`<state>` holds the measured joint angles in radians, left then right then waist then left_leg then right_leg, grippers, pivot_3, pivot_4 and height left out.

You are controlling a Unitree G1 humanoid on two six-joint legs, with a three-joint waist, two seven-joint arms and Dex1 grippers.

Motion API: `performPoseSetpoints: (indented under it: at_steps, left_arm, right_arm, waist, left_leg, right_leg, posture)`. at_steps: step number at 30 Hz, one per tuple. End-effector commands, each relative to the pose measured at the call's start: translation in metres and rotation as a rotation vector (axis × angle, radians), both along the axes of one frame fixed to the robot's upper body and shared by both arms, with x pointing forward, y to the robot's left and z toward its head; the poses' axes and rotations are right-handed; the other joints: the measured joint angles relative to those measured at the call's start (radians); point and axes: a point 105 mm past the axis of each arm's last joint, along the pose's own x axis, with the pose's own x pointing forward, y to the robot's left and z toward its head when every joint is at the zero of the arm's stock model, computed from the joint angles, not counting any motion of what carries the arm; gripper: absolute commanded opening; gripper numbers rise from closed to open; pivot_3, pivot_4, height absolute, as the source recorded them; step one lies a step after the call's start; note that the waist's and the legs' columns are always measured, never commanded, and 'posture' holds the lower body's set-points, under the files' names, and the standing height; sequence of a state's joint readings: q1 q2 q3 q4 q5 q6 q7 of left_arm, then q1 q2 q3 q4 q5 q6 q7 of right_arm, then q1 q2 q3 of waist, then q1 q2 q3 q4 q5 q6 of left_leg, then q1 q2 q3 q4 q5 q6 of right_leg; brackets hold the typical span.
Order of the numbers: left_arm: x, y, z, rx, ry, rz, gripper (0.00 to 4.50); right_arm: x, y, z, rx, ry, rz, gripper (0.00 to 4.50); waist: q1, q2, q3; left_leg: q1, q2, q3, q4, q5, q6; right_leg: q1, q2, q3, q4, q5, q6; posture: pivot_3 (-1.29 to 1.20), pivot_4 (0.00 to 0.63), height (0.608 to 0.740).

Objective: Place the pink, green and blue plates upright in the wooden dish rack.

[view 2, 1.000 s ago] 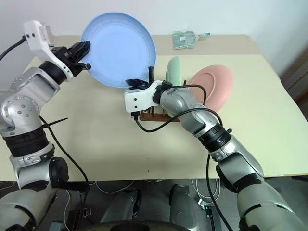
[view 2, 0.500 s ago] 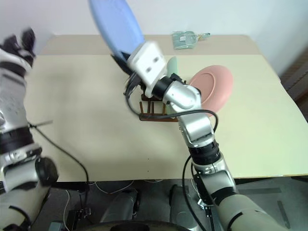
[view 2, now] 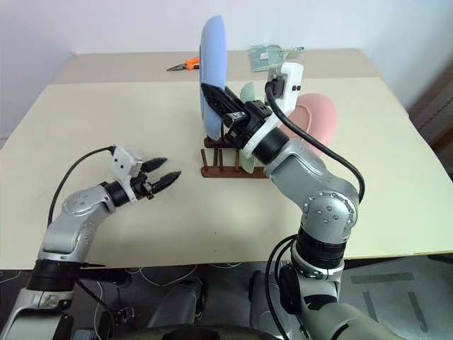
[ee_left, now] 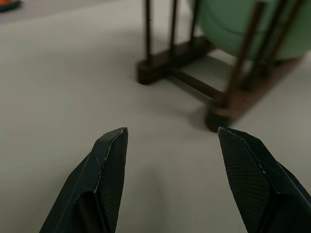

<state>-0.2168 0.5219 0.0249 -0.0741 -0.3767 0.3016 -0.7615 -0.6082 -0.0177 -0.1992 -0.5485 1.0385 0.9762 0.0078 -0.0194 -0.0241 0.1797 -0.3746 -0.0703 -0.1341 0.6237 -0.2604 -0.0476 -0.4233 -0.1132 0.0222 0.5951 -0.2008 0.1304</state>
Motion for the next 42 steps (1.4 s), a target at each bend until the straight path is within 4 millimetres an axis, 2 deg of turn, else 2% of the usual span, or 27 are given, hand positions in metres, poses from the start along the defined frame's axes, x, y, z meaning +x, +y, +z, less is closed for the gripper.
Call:
performPoseSetpoints:
  at_steps: [1,19,22,27,30,33,34,35,36,37,39,40,41,42]
  left_arm:
    - [-0.010,-0.010,0.013,-0.011,-0.017,-0.101,2.98]
    - [-0.017,-0.019,0.004,0.031,-0.008,-0.136,2.98]
    - [-0.017,-0.021,0.003,0.033,-0.009,-0.138,3.05]
    - [-0.015,-0.021,0.003,0.032,-0.006,-0.138,3.05]
    - [-0.016,-0.023,0.001,0.032,0.000,-0.144,3.05]
    - [-0.017,-0.028,0.000,0.032,0.005,-0.171,3.05]
    - [-0.017,-0.030,0.000,0.033,0.006,-0.185,3.05]
    - [-0.018,-0.033,0.000,0.034,0.006,-0.200,3.05]
    - [-0.019,-0.037,0.000,0.037,0.004,-0.223,3.05]
    - [-0.019,-0.040,0.000,0.037,0.003,-0.240,3.05]
    - [-0.021,-0.053,0.001,0.031,-0.005,-0.292,3.05]
    - [-0.022,-0.058,0.002,0.027,-0.007,-0.311,3.05]
    - [-0.022,-0.062,0.003,0.024,-0.008,-0.322,3.05]
    - [-0.023,-0.066,0.003,0.019,-0.008,-0.335,3.05]
  right_arm:
    - [-0.011,0.006,0.006,0.014,-0.009,0.020,0.00]
    - [0.003,0.003,-0.015,-0.049,0.105,-0.053,0.00]
    - [0.006,0.003,-0.013,-0.069,0.085,-0.067,1.07]
    - [0.001,0.005,0.005,-0.231,-0.127,-0.095,3.61]
    - [-0.004,-0.002,0.015,-0.332,-0.267,-0.119,3.61]
    - [-0.007,-0.024,0.033,-0.422,-0.405,-0.178,3.61]
    - [-0.007,-0.035,0.039,-0.437,-0.428,-0.206,3.38]
    - [-0.006,-0.047,0.044,-0.450,-0.439,-0.235,3.11]
    - [-0.003,-0.068,0.049,-0.489,-0.447,-0.308,2.82]
    - [-0.001,-0.085,0.052,-0.526,-0.448,-0.367,2.34]
    - [0.005,-0.144,0.046,-0.687,-0.390,-0.592,1.28]
    - [0.005,-0.167,0.040,-0.772,-0.355,-0.675,0.77]
    - [0.004,-0.182,0.037,-0.829,-0.334,-0.721,0.30]
    - [0.002,-0.198,0.027,-0.924,-0.306,-0.765,0.08]
  waist:
    - [0.002,0.000,0.000]
    - [0.002,0.000,0.000]
    - [0.002,0.000,0.000]
    - [0.002,0.000,0.000]
    - [0.003,0.000,0.000]
    - [0.007,0.000,0.000]
    - [0.008,0.000,0.000]
    - [0.009,0.000,0.000]
    - [0.011,0.000,0.000]
    - [0.012,0.000,0.001]
    - [0.028,-0.001,0.000]
    - [0.034,-0.001,0.000]
    - [0.035,-0.001,0.000]
    - [0.033,0.000,0.000]
  left_leg:
    - [0.000,0.000,0.000,0.000,0.000,0.000]
    - [0.000,0.000,0.000,0.000,0.000,0.000]
    - [0.000,0.000,0.000,0.000,0.000,0.000]
    - [0.000,0.000,0.000,0.000,0.000,0.000]
    - [0.000,0.000,0.000,0.000,0.000,0.000]
    - [-0.001,0.000,0.000,0.001,0.000,0.000]
    - [-0.001,0.000,0.000,0.002,0.000,0.001]
    - [-0.001,0.000,0.000,0.002,0.000,0.001]
    - [-0.002,0.000,0.000,0.002,0.000,0.001]
    - [-0.002,0.000,0.000,0.003,-0.001,0.001]
    - [-0.003,-0.001,0.000,0.004,-0.001,0.002]
    - [-0.004,-0.001,0.000,0.005,-0.002,0.003]
    - [-0.004,-0.001,0.000,0.005,-0.002,0.004]
    - [-0.003,-0.001,0.001,0.005,-0.003,0.005]
  right_leg:
    - [0.000,0.000,0.000,0.000,0.000,0.000]
    - [0.000,0.000,0.000,0.000,0.000,0.000]
    - [0.000,0.000,0.000,0.000,0.000,0.000]
    - [0.000,0.000,0.000,0.000,0.000,0.000]
    - [0.000,0.000,0.000,-0.001,0.000,0.001]
    - [0.001,0.000,-0.001,-0.001,0.000,0.001]
    - [0.001,0.000,-0.001,-0.002,-0.001,0.001]
    - [0.002,0.000,-0.001,-0.002,-0.001,0.001]
    - [0.003,0.000,-0.001,-0.002,-0.002,0.000]
    - [0.003,-0.001,-0.001,-0.003,-0.003,-0.001]
    - [0.004,-0.002,-0.002,-0.004,-0.004,0.001]
    - [0.005,-0.002,-0.003,-0.006,-0.004,0.001]
    - [0.007,-0.002,-0.004,-0.009,-0.004,0.001]
    - [0.008,-0.002,-0.004,-0.012,-0.004,0.000]
  posture:
    - [0.00,0.150,0.740]
    - [0.00,0.150,0.740]
    - [0.00,0.150,0.740]
    - [0.00,0.150,0.740]
    - [0.00,0.150,0.740]
    - [0.00,0.150,0.740]
    - [0.00,0.150,0.740]
    - [0.00,0.150,0.740]
    - [0.00,0.150,0.740]
    - [0.00,0.150,0.740]
    - [0.00,0.150,0.740]
    - [0.00,0.150,0.740]
    - [0.00,0.150,0.740]
    - [0.00,0.150,0.740]
